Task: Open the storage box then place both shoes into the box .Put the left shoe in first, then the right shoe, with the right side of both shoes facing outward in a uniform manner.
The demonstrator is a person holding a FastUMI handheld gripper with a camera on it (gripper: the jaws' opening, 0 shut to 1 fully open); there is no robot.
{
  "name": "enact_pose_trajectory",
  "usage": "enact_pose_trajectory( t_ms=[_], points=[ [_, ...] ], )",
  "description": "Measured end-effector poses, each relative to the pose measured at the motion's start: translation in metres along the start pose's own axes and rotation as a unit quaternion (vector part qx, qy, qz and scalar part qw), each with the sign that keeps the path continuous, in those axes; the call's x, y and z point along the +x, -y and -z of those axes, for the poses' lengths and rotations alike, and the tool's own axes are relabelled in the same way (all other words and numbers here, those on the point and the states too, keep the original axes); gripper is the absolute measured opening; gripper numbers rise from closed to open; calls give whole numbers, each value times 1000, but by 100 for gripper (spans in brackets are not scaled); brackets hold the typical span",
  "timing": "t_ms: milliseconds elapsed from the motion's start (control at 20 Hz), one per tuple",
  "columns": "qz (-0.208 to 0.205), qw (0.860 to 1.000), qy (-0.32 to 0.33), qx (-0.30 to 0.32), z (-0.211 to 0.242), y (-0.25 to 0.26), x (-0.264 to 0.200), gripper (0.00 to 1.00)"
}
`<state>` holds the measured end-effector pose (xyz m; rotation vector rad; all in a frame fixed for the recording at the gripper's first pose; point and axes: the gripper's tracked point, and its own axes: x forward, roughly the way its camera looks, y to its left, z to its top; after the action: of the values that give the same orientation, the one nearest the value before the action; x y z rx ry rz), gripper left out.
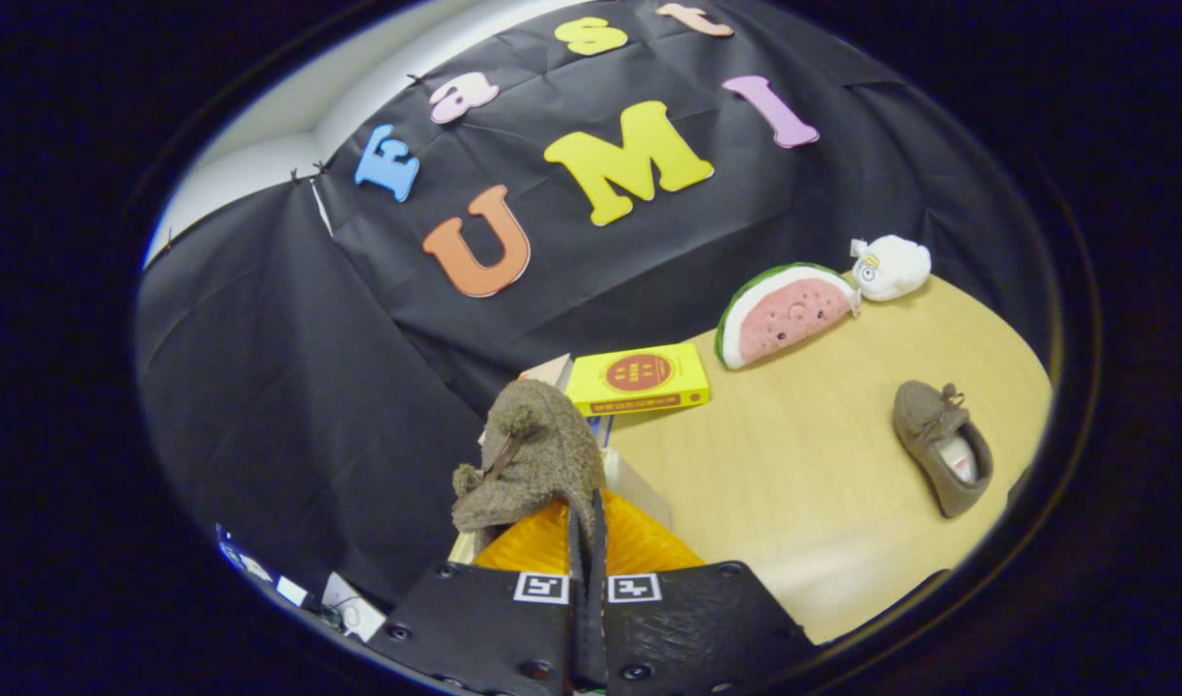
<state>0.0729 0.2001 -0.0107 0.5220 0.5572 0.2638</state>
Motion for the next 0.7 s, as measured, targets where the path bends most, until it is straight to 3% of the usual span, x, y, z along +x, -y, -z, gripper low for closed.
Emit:
enact_pose_trajectory(
  t_ms=[300,700],
  points=[
    [2,1000,-1,27,46,-47,51,0],
    [52,996,-28,66,99,-55,98,0]
  ],
)
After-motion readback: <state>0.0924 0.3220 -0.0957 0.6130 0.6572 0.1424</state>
